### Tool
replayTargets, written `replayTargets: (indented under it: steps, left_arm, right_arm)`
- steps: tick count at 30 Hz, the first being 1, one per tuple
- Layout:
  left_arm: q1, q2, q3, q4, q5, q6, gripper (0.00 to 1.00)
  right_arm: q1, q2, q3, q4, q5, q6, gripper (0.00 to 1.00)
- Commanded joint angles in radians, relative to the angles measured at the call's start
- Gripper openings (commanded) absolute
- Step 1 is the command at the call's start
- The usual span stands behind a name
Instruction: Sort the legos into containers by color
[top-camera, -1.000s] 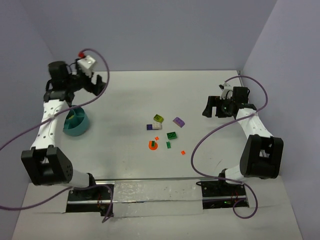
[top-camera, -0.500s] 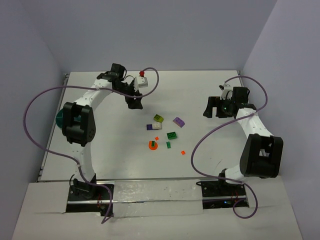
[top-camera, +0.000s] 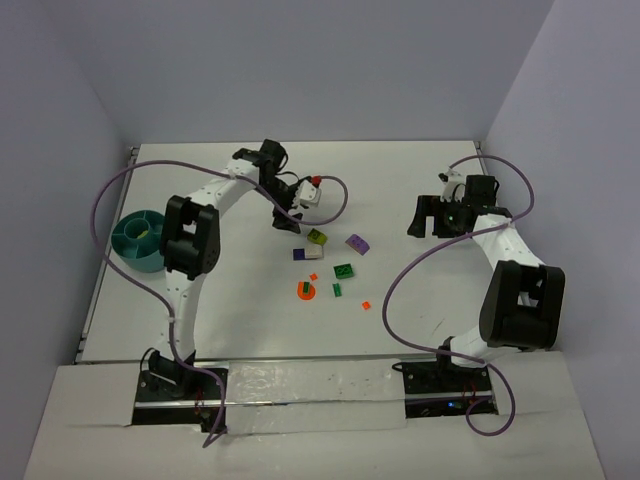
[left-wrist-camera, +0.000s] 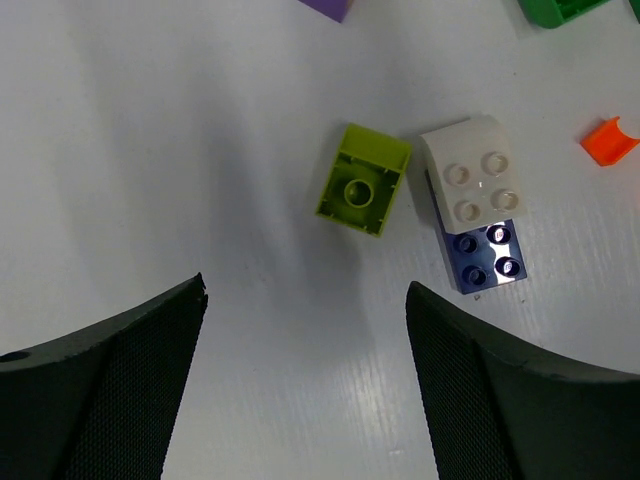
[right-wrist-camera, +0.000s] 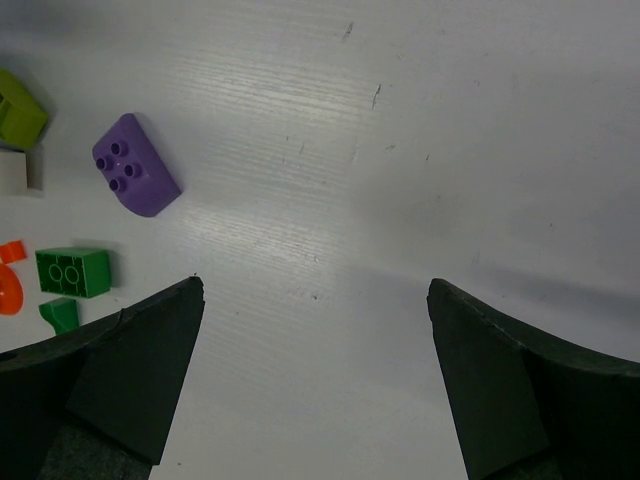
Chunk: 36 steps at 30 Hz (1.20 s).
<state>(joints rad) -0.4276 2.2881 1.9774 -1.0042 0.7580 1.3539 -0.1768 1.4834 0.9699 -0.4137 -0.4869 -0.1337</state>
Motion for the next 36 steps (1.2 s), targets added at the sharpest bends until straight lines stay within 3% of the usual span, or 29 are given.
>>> replayTargets:
  steps: [1, 10, 12, 28, 32, 34, 36]
  left_arm:
    - [-0.037, 0.034, 0.061, -0.074, 0.009, 0.115, 0.86]
    - [-0.086, 0.079, 0.084, -0.095, -0.006, 0.123, 0.77]
    - [-0.095, 0.101, 0.106, -0.11, -0.012, 0.13, 0.71]
    - [-0.158, 0.161, 0.146, -0.131, -0.108, 0.097, 0.6]
    - [-0.158, 0.163, 0.154, -0.155, -0.137, 0.082, 0.51]
    - [-0.16, 0.136, 0.139, -0.141, -0.157, 0.064, 0.35]
    - [-0.157, 0.105, 0.12, -0.118, -0.16, 0.029, 0.27]
  right_arm:
    - [-0.011, 0.0, 0.039, 0.0, 0.002, -0.018, 1.0]
    - [-0.012, 0.011, 0.043, 0.001, -0.001, -0.017, 1.0]
    - [-0.012, 0.011, 0.043, -0.002, -0.002, -0.017, 1.0]
    - [-0.015, 0.012, 0.041, -0.002, -0.001, -0.02, 1.0]
    - [-0.015, 0.009, 0.041, -0.002, -0.001, -0.02, 1.0]
    - [-0.015, 0.008, 0.041, 0.0, -0.001, -0.021, 1.0]
    - [-0.015, 0.004, 0.041, 0.0, -0.002, -0.02, 1.0]
